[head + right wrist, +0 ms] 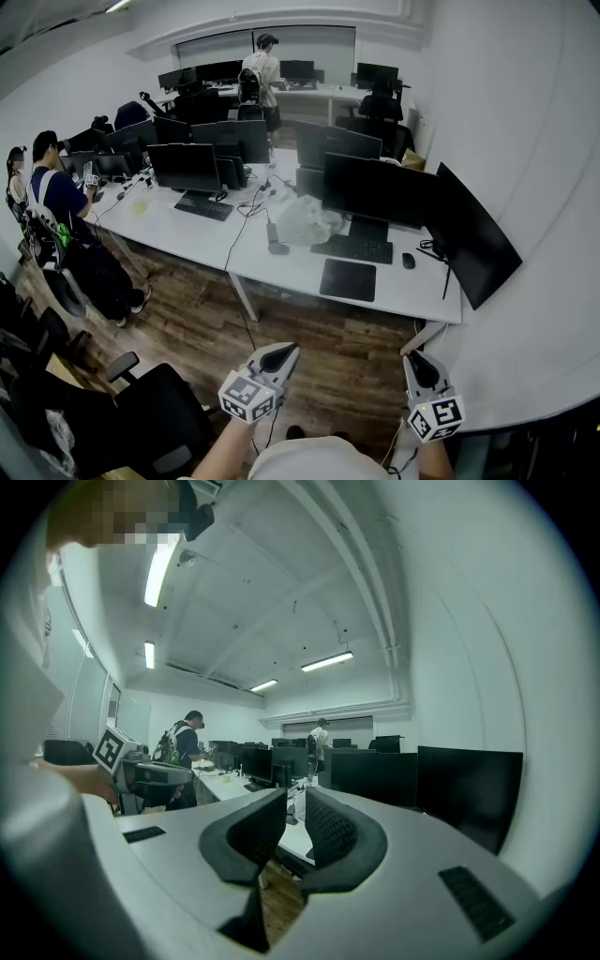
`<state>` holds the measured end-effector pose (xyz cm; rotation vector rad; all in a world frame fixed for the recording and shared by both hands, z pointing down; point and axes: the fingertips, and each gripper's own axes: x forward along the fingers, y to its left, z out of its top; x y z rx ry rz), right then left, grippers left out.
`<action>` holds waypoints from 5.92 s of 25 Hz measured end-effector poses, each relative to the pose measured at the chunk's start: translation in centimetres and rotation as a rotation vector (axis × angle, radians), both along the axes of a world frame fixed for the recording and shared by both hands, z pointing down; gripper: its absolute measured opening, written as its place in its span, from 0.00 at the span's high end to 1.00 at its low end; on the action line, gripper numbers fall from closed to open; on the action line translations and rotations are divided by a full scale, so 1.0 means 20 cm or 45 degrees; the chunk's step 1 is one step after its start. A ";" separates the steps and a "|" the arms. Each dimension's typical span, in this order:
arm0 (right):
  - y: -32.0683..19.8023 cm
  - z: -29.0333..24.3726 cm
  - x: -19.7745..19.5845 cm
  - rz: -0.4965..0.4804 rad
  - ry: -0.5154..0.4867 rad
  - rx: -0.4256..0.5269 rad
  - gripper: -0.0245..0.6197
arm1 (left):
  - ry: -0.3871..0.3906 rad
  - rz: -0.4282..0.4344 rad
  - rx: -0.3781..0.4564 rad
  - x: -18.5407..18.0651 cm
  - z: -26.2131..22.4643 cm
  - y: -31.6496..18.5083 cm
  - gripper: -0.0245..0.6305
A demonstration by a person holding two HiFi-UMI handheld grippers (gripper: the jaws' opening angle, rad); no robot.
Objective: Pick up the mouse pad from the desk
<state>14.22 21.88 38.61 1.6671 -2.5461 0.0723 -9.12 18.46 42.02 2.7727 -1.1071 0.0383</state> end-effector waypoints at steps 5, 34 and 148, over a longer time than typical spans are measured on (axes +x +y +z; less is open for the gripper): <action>0.00 0.00 -0.01 0.018 -0.016 -0.013 0.74 | 0.009 0.013 -0.002 0.00 -0.01 0.01 0.94; 0.01 0.11 -0.25 0.112 -0.029 -0.083 0.50 | 0.020 0.092 -0.040 -0.26 0.10 -0.02 0.94; -2.31 2.62 0.31 0.342 0.189 -1.309 0.39 | -0.248 0.205 -0.680 0.46 1.85 -2.40 0.94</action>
